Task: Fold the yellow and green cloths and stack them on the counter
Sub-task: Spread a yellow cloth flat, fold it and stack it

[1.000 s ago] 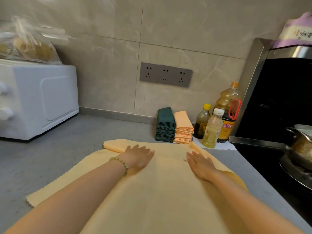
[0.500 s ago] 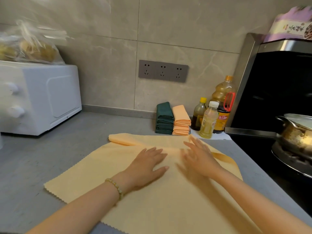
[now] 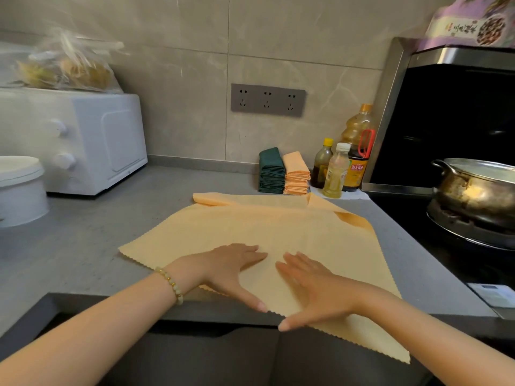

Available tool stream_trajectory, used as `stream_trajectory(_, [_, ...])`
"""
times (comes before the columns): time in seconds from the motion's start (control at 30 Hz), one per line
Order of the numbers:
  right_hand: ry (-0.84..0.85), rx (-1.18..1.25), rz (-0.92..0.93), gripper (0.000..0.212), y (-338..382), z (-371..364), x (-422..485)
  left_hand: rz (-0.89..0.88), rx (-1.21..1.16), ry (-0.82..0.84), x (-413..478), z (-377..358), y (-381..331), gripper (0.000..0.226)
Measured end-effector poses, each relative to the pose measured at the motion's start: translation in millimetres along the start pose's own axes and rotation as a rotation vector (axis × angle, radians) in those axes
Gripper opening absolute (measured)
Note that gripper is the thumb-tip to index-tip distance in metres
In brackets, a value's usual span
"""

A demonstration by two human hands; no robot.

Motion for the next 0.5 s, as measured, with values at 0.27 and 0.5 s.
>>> stream_trajectory(0.27, [-0.246, -0.020, 0.033, 0.059, 23, -3, -21, -0.038, 0.028, -0.079, -17, -7, -7, 0.088])
stream_trajectory(0.5, [-0.291, -0.013, -0.078, 0.033, -16, 21, -20, 0.004, -0.032, -0.188, -19, 22, -6, 0.036])
Point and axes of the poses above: each hand's wrist, its own x-axis towards the middle knuckle, its own z-axis out of the back of the hand, y = z × x, the point moved 4 cm from there along x, towards the middle knuckle, and after that the axes turned 8 degrees about -y, right-handed, at the moved point
